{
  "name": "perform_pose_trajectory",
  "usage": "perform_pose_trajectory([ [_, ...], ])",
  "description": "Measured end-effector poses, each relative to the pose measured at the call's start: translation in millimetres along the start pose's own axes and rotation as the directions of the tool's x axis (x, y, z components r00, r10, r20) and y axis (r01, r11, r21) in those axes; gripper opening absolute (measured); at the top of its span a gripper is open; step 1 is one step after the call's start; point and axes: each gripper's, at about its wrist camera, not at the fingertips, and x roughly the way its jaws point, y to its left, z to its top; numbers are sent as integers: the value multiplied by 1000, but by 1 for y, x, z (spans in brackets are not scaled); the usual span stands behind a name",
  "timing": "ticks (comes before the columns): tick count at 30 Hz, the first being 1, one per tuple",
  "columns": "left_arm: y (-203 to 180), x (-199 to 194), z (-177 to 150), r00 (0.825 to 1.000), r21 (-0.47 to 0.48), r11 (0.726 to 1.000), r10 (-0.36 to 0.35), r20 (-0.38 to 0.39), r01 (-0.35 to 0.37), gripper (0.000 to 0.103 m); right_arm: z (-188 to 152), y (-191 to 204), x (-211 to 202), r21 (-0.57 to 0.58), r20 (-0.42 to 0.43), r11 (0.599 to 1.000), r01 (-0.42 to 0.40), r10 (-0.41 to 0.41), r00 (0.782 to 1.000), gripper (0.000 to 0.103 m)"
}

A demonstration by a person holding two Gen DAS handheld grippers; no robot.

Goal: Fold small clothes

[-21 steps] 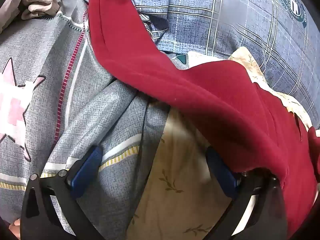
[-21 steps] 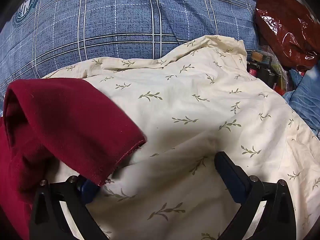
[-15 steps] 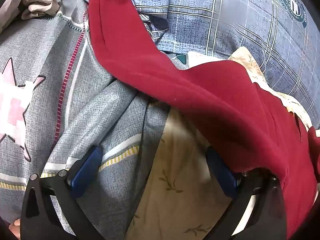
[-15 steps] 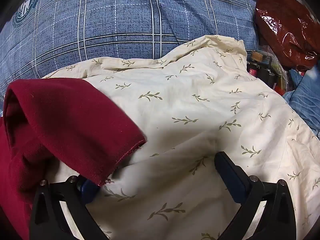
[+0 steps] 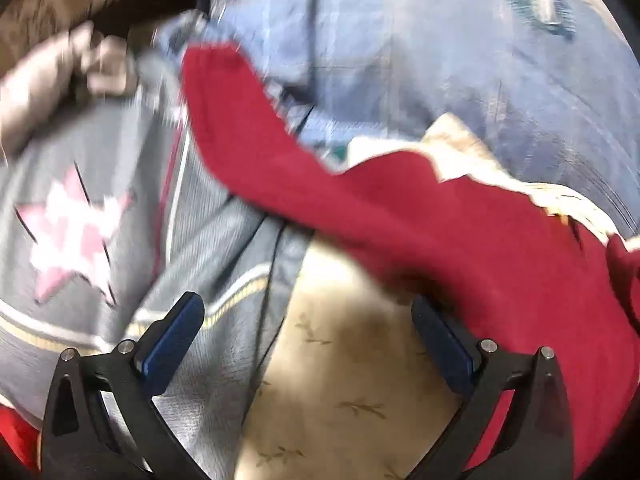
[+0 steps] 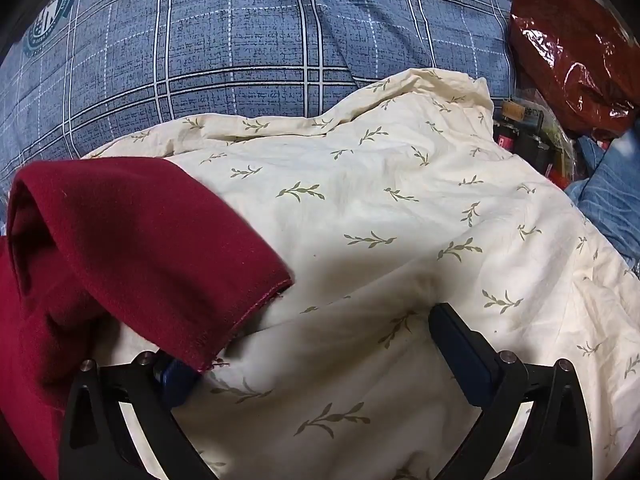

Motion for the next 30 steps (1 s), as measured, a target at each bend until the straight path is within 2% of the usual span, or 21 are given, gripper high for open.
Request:
perform_pose_trajectory([
  [2,-7,-15,-2,999,23,999,38,37,-39,103,-5,6,-14,-25,-8,999,-32,32,999,102],
  [4,-15,-27,-2,996,51,998,45,74,-49,103,-16,10,-34,-24,24,999,-27,28,999,103],
  [7,-26,-43,-2,996,77,997,-22,83,15,103,-35,24,-76,-14,64,993,-119,120,991,103],
  [9,-34,-51,-5,995,66,996,-57,81,51,103,-46,42,-99,-18,31,980,-197,198,980,103],
  [10,-38,-47,-4,995,66,996,-63,73,58,103,-50,52,-108,-25,9,971,-239,239,971,103],
  [12,-46,-49,-7,995,85,994,-77,59,72,103,-58,77,-131,-37,-18,934,-354,354,935,103],
  [14,-56,-50,-10,995,110,991,-77,57,70,103,-62,98,-146,-58,-18,901,-429,429,903,103],
  [18,-66,-48,-11,995,131,989,-76,67,67,103,-62,146,-160,-128,-28,845,-520,521,853,103],
  [21,-69,-43,-13,995,143,987,-82,64,72,103,-57,173,-155,-161,-31,848,-506,508,861,103],
  [23,-68,-37,-14,996,144,988,-72,55,63,103,-55,186,-151,-160,-26,841,-517,519,854,103],
  [28,-63,-26,-11,998,122,991,-57,42,51,103,-49,206,-143,-129,-6,848,-514,518,855,103],
  [30,-62,-27,-9,997,116,992,-59,48,53,103,-48,216,-137,-141,3,859,-492,497,868,103],
])
